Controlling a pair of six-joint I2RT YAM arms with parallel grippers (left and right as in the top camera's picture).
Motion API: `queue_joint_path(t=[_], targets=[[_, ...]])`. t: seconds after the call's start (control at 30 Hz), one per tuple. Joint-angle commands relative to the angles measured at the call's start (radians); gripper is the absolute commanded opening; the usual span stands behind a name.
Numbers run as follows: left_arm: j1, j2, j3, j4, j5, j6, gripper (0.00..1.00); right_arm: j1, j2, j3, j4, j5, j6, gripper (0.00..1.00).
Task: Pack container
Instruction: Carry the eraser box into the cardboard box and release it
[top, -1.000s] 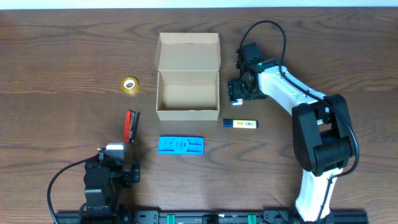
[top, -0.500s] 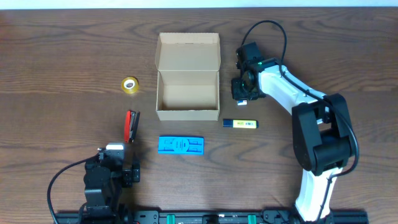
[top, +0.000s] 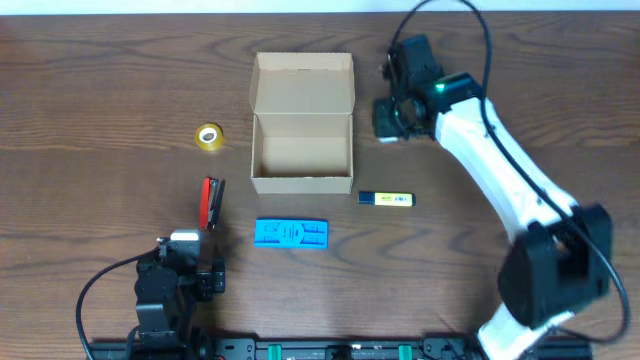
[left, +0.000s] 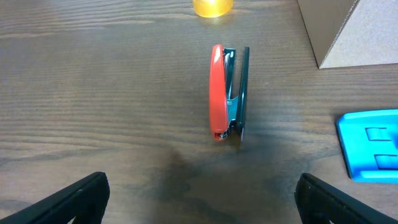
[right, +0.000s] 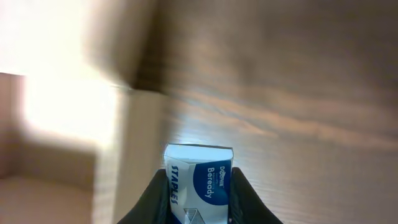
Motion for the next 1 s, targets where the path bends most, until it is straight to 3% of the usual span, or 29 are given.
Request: queue_joint_path(t=[0.0,0.23,0.6,0.97], targets=[[0.006,-0.006,-0.013,-0.003,0.003,-0.005,0.95,0.068,-0.042,0.046,0.005,-0.033,-0.050,0.15],[0.006,-0.006,-0.013,-0.003,0.003,-0.005,0.95,0.203,-0.004,0.071,0.079,-0.020,-0.096,0.15],[0.006,-0.006,-0.013,-0.003,0.003,-0.005,0.95,0.285,0.178,0.071,0.128,-0.011,-0.187,0.13],[0.006,-0.006,-0.013,-0.003,0.003,-0.005,0.95,0.288,0.234,0.071,0.150,0.022,-0.187,0.24]])
